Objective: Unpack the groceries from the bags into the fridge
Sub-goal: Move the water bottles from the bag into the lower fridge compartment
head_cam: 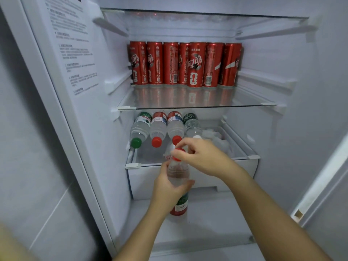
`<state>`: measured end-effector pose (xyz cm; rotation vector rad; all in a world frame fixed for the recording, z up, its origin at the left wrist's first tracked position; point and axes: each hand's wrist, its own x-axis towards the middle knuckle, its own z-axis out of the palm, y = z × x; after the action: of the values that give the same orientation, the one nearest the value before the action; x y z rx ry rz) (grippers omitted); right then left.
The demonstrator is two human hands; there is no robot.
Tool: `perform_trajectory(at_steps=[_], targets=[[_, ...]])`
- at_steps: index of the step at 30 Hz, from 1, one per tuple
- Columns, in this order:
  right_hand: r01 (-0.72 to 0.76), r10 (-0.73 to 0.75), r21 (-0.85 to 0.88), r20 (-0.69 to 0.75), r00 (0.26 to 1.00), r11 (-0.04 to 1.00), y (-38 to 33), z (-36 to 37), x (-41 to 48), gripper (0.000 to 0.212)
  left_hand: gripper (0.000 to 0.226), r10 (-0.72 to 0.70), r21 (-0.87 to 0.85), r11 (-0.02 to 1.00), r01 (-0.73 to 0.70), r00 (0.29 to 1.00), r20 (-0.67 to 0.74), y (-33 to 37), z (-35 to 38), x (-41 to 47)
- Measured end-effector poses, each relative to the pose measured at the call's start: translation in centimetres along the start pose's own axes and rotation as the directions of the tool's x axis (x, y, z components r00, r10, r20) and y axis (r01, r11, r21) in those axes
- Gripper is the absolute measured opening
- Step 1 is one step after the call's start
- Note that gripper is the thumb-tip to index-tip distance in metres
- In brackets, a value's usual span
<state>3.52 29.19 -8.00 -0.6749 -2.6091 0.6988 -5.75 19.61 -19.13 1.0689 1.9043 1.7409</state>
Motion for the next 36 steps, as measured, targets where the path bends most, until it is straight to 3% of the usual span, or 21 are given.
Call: perform_trajectory(at_steps=[3, 6, 10, 15, 19, 22, 27, 31, 36], targets=[[-0.011, 0.012, -0.027, 0.055, 0.998, 1.000, 0.5, 1.0, 0.0, 0.051, 0.068, -0.026, 0.017, 1.000, 0.026, 1.000, 0.009, -0.2, -0.1, 0.0], [-0.011, 0.011, 0.022, -0.018, 1.000, 1.000, 0.6, 1.5, -0.4, 0.039, 0.074, -0.030, 0.063, 0.998, 0.028, 0.999, 0.034, -0.5, 0.0, -0.2], [-0.046, 0.056, 0.107, -0.092, 0.994, 0.993, 1.3, 0.9, -1.7, 0.030, 0.057, -0.057, 0.124, 0.991, 0.042, 0.991, 0.121, -1.6, 0.5, -1.1], [-0.114, 0.151, 0.193, -0.190, 0.970, 0.974, 3.4, -1.7, -5.1, 0.024, 0.055, 0.064, 0.201, 0.972, -0.119, 0.964, 0.258, 1.4, 1.0, -1.2], [-0.108, 0.220, 0.259, -0.454, 0.863, 0.960, 3.3, -5.4, -7.0, 0.032, 0.056, 0.217, 0.176, 0.942, -0.287, 0.917, 0.334, 6.6, 2.5, -0.3], [-0.033, 0.192, 0.251, -0.642, 0.742, 0.967, 2.0, -7.8, -8.9, 0.036, 0.066, 0.363, 0.157, 0.875, -0.457, 0.837, 0.409, 10.0, 4.2, 1.2], [0.014, 0.176, 0.230, -0.782, 0.598, 0.973, 1.0, -8.6, -11.2, 0.025, 0.072, 0.475, 0.147, 0.792, -0.593, 0.749, 0.462, 12.8, 7.1, 3.5], [-0.085, 0.262, 0.271, -0.728, 0.633, 0.959, 2.7, -7.4, -10.7, 0.016, 0.054, 0.516, 0.160, 0.750, -0.642, 0.719, 0.466, 12.2, 9.2, 5.6], [-0.190, 0.324, 0.270, -0.645, 0.692, 0.944, 5.7, -5.5, -9.6, 0.014, 0.057, 0.533, 0.271, 0.646, -0.714, 0.676, 0.509, 8.5, 10.9, 8.9]])
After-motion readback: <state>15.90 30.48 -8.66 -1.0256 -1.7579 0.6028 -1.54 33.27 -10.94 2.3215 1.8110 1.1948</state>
